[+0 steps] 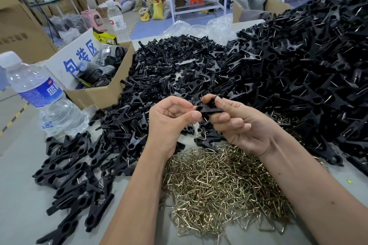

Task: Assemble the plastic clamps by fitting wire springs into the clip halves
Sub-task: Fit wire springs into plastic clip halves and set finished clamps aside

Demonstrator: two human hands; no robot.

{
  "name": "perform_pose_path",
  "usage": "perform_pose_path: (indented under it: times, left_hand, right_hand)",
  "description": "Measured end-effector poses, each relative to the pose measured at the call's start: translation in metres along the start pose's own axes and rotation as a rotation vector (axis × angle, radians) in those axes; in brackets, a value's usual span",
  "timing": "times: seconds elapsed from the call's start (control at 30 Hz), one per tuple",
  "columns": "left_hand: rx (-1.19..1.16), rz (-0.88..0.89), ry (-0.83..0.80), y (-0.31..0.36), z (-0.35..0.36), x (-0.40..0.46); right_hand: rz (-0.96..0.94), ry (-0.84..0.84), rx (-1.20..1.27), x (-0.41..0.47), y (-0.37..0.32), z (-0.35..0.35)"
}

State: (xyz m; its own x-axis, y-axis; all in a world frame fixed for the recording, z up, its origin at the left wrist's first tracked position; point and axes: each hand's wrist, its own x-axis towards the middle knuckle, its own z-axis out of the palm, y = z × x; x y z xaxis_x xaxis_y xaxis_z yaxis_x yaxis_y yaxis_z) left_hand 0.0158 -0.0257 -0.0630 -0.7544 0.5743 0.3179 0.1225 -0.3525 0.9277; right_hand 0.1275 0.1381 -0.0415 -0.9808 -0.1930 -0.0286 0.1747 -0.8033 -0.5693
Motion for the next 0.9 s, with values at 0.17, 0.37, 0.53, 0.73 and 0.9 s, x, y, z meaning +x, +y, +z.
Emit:
perform_pose_path:
  times: [0.17,0.37,0.53,0.73,0.9]
  left_hand:
    - [0.022,-0.009,0.004,0.003,-0.001,0.001]
    - [0.287,-0.02,0.132,0.007,-0.007,0.017]
    - [1.022,-0.023,0.407,0.021,-0.04,0.066]
    - [1.668,-0.471,0.142,0.02,-0.084,0.127]
    - [1.613,-0.418,0.059,0.01,-0.09,0.144]
  right_hand:
    - [-0.031,0.025,-0.052,0.0,0.003,-0.003]
    - [-0.37,0.368,-0.609,0.015,-0.031,0.016]
    - [-0.614,0.826,-1.214,0.056,-0.091,0.03]
    - [-0.299,0.605,-1.988,0.148,-0.063,0.034]
    - [0.166,0.46,-2.43,0.209,-0.046,0.017]
